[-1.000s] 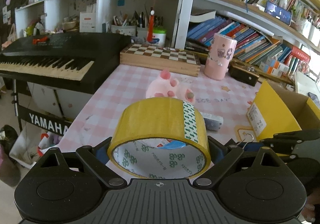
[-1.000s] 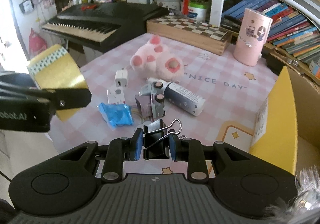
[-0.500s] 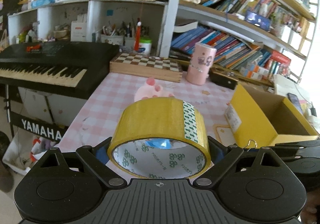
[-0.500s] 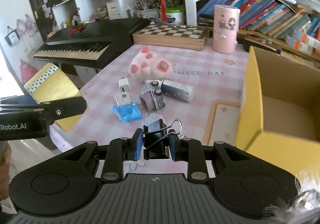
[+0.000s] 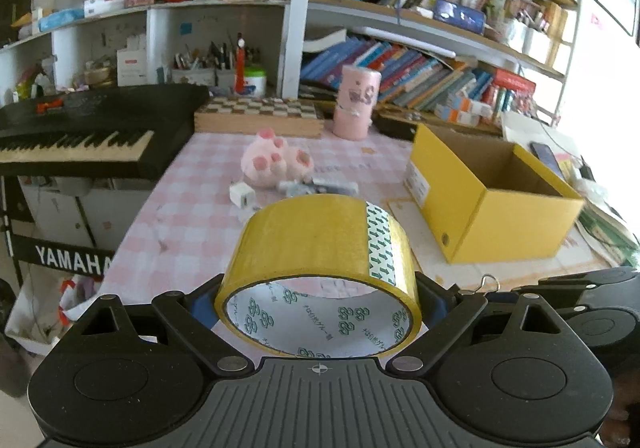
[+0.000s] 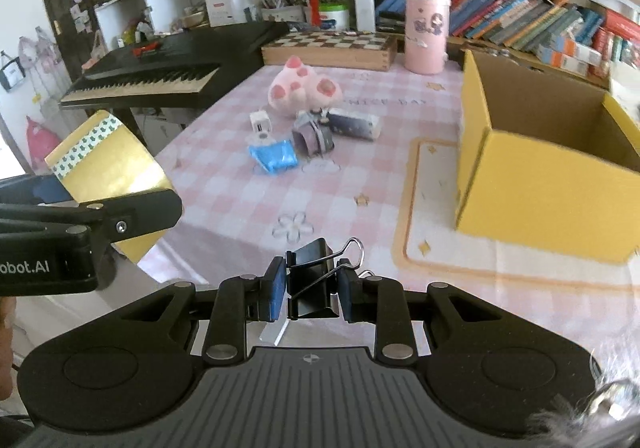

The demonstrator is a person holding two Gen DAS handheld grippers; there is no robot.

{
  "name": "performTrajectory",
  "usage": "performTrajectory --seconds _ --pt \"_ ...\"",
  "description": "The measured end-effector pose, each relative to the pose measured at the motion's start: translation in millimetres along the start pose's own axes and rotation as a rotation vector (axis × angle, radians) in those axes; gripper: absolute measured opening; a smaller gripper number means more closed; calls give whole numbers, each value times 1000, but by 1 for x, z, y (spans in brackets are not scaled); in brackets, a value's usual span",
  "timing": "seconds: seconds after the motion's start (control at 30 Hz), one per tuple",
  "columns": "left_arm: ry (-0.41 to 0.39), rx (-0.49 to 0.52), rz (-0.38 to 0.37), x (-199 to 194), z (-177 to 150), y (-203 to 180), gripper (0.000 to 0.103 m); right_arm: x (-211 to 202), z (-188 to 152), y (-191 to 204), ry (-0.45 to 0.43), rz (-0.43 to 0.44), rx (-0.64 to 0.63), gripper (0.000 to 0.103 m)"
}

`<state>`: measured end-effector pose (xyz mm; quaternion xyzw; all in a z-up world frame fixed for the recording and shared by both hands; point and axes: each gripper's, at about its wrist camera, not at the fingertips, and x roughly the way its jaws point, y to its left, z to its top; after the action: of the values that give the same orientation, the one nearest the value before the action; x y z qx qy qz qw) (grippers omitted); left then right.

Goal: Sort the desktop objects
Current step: 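Lift the tape roll and binder clip and carry both toward the yellow box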

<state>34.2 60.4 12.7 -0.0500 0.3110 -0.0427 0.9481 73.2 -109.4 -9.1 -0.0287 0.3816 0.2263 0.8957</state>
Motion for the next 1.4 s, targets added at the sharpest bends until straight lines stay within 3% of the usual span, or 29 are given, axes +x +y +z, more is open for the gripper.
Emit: performTrajectory --seconds 0.33,0.8,1.17,1.4 --pt "42 73 -120 -12 -22 -27 94 -40 -50 -8 0 -90 121 25" --pt "59 235 -318 -5 -25 -81 94 -86 -89 -38 -22 -261 295 25" --pt "77 291 -395 3 -25 -100 94 -98 -98 -50 -26 -330 358 25" --pt "68 296 -395 6 -21 -100 94 -95 -93 -52 -25 -330 353 25"
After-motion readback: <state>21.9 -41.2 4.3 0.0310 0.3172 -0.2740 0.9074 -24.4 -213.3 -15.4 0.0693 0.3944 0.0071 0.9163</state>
